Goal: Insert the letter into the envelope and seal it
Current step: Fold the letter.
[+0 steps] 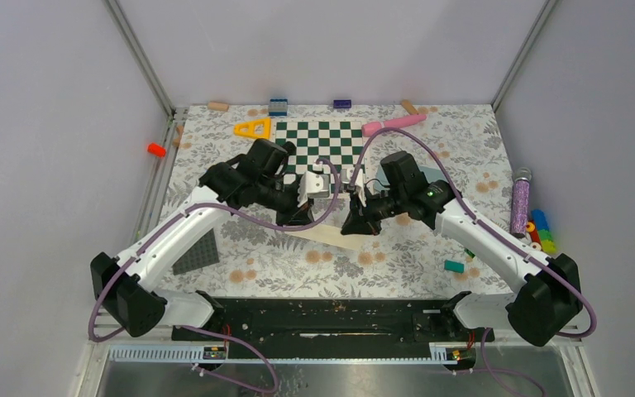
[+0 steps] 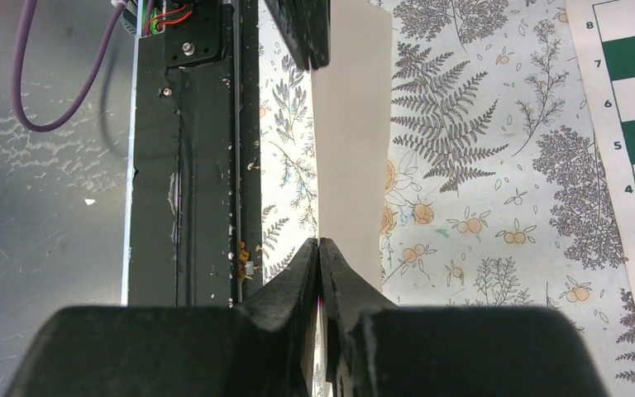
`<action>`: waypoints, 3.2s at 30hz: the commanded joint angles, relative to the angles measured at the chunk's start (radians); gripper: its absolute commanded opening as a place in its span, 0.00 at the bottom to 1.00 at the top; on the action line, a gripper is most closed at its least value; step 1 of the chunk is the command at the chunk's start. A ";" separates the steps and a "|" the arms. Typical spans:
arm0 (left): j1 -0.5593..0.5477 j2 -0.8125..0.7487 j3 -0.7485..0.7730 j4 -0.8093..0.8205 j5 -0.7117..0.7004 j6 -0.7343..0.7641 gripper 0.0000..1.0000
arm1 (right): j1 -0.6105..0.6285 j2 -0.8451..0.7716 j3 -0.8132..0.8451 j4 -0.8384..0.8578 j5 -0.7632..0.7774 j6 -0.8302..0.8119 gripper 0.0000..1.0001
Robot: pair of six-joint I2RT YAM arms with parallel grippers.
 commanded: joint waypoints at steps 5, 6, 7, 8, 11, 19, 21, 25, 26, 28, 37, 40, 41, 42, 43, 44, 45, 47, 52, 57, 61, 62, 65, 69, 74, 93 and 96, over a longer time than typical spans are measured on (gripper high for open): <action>0.069 -0.076 0.017 0.000 -0.001 0.032 0.00 | -0.016 -0.026 -0.007 0.001 -0.010 -0.017 0.09; 0.074 -0.081 0.016 -0.003 0.001 0.037 0.00 | -0.019 -0.026 -0.008 0.001 -0.011 -0.018 0.09; 0.078 -0.084 0.017 -0.006 0.001 0.041 0.00 | -0.020 -0.026 -0.007 0.001 -0.012 -0.018 0.08; 0.080 -0.088 0.019 -0.013 0.001 0.045 0.00 | -0.021 -0.026 -0.007 0.001 -0.012 -0.018 0.08; 0.091 -0.091 0.026 -0.036 -0.005 0.063 0.00 | -0.027 -0.027 -0.006 0.001 -0.012 -0.018 0.08; 0.117 -0.114 0.033 -0.079 -0.013 0.096 0.00 | -0.048 -0.030 -0.007 0.000 -0.011 -0.017 0.08; 0.122 -0.118 0.034 -0.088 -0.017 0.102 0.00 | -0.056 -0.036 -0.008 0.002 -0.014 -0.017 0.08; 0.133 -0.123 0.046 -0.111 -0.021 0.119 0.00 | -0.071 -0.047 -0.010 0.002 -0.025 -0.015 0.08; 0.136 -0.125 0.049 -0.117 -0.023 0.122 0.00 | -0.074 -0.048 -0.010 0.002 -0.028 -0.015 0.09; 0.140 -0.129 0.055 -0.125 -0.024 0.125 0.00 | -0.080 -0.050 -0.010 0.003 -0.028 -0.015 0.10; 0.149 -0.154 0.057 -0.131 -0.027 0.129 0.00 | -0.100 -0.057 -0.005 0.003 -0.044 -0.003 0.18; 0.149 -0.145 0.049 -0.133 -0.021 0.132 0.00 | -0.109 -0.074 -0.004 0.003 -0.077 0.005 0.37; 0.149 -0.140 0.043 -0.132 -0.018 0.132 0.00 | -0.111 -0.082 -0.005 0.002 -0.094 0.008 0.42; 0.147 -0.134 0.040 -0.131 -0.011 0.132 0.00 | -0.112 -0.090 -0.005 0.003 -0.111 0.011 0.47; 0.147 -0.128 0.035 -0.133 -0.004 0.132 0.00 | -0.112 -0.095 -0.005 0.002 -0.128 0.017 0.51; 0.147 -0.121 0.029 -0.131 0.007 0.130 0.00 | -0.112 -0.100 -0.005 0.004 -0.146 0.022 0.55; 0.146 -0.115 0.026 -0.131 0.019 0.129 0.00 | -0.112 -0.101 -0.004 0.005 -0.165 0.028 0.60; 0.143 -0.105 0.021 -0.126 0.038 0.120 0.00 | -0.112 -0.097 -0.007 0.020 -0.203 0.055 0.68; 0.128 -0.086 0.008 -0.088 0.070 0.091 0.00 | -0.104 -0.059 -0.034 0.088 -0.234 0.109 0.75; 0.096 -0.070 0.004 -0.088 0.087 0.083 0.00 | -0.068 -0.019 -0.032 0.088 -0.218 0.108 0.76; 0.075 -0.072 -0.005 -0.082 0.083 0.080 0.00 | -0.047 -0.003 -0.031 0.088 -0.198 0.100 0.76; 0.071 -0.073 -0.009 -0.083 0.079 0.080 0.00 | -0.046 0.001 -0.031 0.087 -0.197 0.099 0.75; 0.068 -0.076 -0.008 -0.083 0.076 0.079 0.00 | -0.044 0.003 -0.032 0.086 -0.201 0.099 0.61; 0.067 -0.081 0.000 -0.083 0.071 0.077 0.00 | -0.037 -0.001 -0.029 0.052 -0.198 0.057 0.36; 0.067 -0.089 -0.001 -0.075 0.067 0.068 0.00 | -0.026 -0.007 -0.011 -0.008 -0.179 0.007 0.20; -0.007 0.056 0.108 -0.043 0.097 -0.038 0.87 | -0.023 -0.006 -0.001 -0.026 -0.173 -0.004 0.00; -0.022 0.120 0.149 -0.043 0.106 -0.062 0.84 | -0.023 -0.010 -0.001 -0.026 -0.170 -0.004 0.00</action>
